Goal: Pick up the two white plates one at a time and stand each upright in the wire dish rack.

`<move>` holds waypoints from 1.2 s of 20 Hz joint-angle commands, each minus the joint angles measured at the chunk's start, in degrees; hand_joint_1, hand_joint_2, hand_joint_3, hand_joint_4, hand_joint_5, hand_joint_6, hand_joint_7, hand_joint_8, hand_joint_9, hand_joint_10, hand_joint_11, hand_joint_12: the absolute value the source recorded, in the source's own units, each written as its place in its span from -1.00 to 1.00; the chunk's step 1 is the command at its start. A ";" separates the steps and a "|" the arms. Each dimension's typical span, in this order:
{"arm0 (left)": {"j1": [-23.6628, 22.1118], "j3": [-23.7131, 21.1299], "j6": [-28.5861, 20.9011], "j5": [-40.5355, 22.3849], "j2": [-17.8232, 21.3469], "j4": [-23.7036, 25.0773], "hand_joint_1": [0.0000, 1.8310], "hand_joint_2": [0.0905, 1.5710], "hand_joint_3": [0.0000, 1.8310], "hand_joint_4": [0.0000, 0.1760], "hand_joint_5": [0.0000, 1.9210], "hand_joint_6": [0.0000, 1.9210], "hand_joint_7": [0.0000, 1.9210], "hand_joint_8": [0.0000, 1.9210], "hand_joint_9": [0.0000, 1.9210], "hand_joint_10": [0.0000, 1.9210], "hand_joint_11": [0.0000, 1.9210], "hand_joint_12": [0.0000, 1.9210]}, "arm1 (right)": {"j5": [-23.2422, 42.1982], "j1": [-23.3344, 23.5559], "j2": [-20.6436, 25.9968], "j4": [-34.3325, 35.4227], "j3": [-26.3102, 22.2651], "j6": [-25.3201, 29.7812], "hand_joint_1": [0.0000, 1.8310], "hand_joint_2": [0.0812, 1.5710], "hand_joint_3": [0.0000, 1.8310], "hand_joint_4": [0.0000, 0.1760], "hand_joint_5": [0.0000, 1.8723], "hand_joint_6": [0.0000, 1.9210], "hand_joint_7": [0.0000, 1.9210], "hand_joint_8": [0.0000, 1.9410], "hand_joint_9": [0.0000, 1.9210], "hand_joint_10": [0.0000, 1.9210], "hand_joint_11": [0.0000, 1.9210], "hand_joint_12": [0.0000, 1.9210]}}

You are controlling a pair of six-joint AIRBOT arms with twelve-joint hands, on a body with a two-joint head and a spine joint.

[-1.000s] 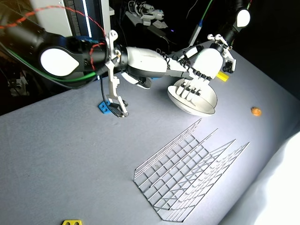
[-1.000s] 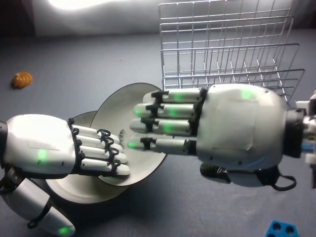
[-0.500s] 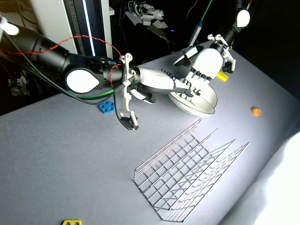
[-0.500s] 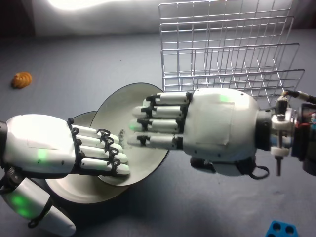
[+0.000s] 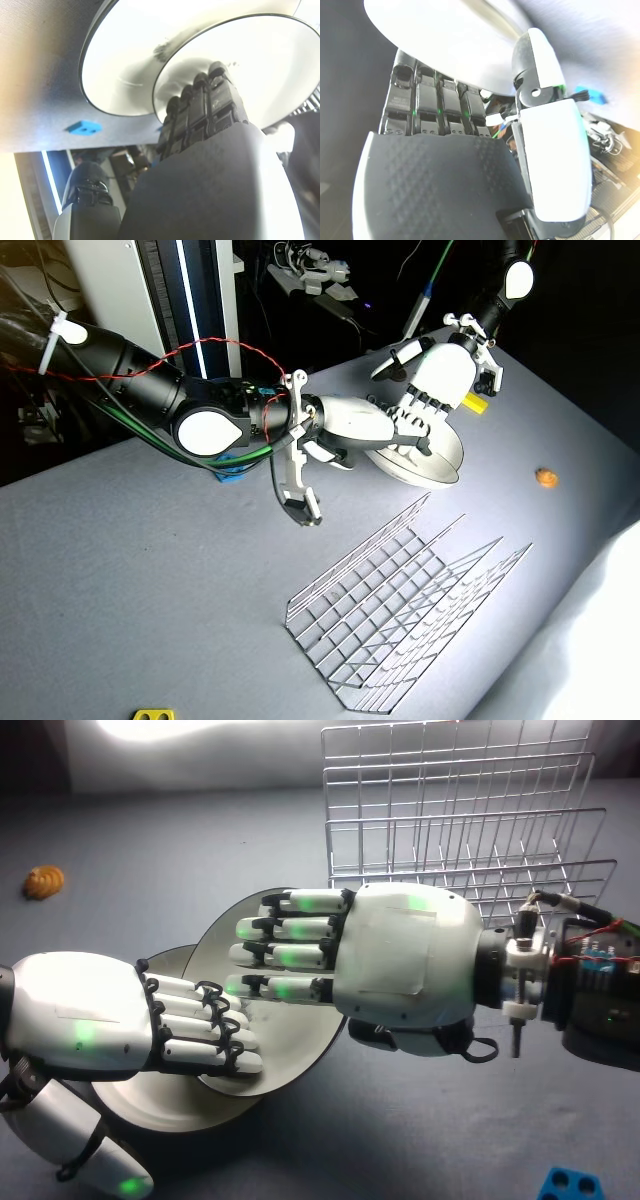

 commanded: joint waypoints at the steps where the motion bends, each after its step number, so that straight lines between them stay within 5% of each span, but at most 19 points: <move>1: -0.11 0.17 -0.14 -2.80 -0.28 -3.03 -1.00 0.34 -1.00 -1.00 -1.00 -1.00 -1.00 -1.00 -1.00 -1.00 -1.00 -1.00 | 6.61 0.62 -0.49 0.73 0.49 -0.48 0.12 0.52 -1.00 -1.00 -0.77 -0.99 -0.80 -0.99 -0.83 -0.99 -1.00 -0.26; 10: -0.12 0.26 -0.41 -2.77 -0.49 -3.03 -1.00 0.35 -1.00 -1.00 -0.97 -0.99 -0.99 -1.00 -1.00 -1.00 -1.00 -1.00 | 8.05 0.21 -5.62 0.73 6.66 -0.47 0.23 0.55 -1.00 -1.00 -0.49 -0.97 -0.54 -0.98 -0.58 -0.96 -1.00 0.19; 16: -0.16 0.39 -0.55 -2.77 -0.58 -3.03 -1.00 0.35 -1.00 -1.00 -0.97 -0.99 -1.00 -1.00 -1.00 -1.00 -1.00 -1.00 | 8.35 -0.08 -7.01 0.76 7.85 -0.47 0.23 0.50 -1.00 -1.00 -0.16 -0.98 -0.20 -0.99 -0.25 -0.97 -0.73 0.13; 17: -0.16 0.43 -0.57 -2.77 -0.59 -3.03 -1.00 0.35 -1.00 -1.00 -0.96 -0.99 -0.99 -1.00 -1.00 -1.00 -1.00 -1.00 | 8.35 -0.15 -7.00 0.76 7.85 -0.47 0.23 0.46 -0.95 -1.00 -0.12 -0.02 -0.10 -0.99 -0.17 -0.97 -0.67 0.11; 18: -0.16 0.43 -0.57 -2.77 -0.58 -3.03 -1.00 0.35 -1.00 -1.00 -0.96 -0.99 -0.99 -1.00 -1.00 -1.00 -1.00 -1.00 | 8.35 -0.16 -6.99 0.76 7.85 -0.47 0.21 0.50 -0.97 -1.00 -0.15 0.25 -0.06 -0.99 -0.14 -0.97 -0.64 0.12; 19: -0.16 0.43 -0.57 -2.77 -0.56 -3.03 -1.00 0.35 -1.00 -1.00 -0.97 -1.00 -1.00 -1.00 -1.00 -1.00 -1.00 -1.00 | 8.35 -0.16 -6.98 0.76 7.85 -0.47 0.20 0.53 -0.99 -1.00 -0.17 0.32 -0.02 -0.98 -0.10 -0.97 -0.61 0.12; 20: -0.16 0.43 -0.57 -2.77 -0.56 -3.03 -1.00 0.35 -1.00 -1.00 -1.00 -1.00 -1.00 -1.00 -1.00 -1.00 -1.00 -1.00 | 8.35 -0.15 -6.96 0.76 7.85 -0.47 0.28 0.44 -0.94 -1.00 -0.07 0.28 -0.07 -0.14 0.00 -0.95 -0.52 0.07; 24: -0.26 0.38 -0.57 -2.79 -0.28 -3.03 -1.00 0.35 -1.00 -1.00 -0.98 -1.00 -1.00 -1.00 -1.00 -1.00 -1.00 -1.00 | 8.52 -0.04 -6.92 2.13 7.84 -0.47 0.30 0.46 -1.00 -0.89 -0.06 0.27 -0.06 0.07 0.10 -0.98 -0.43 0.08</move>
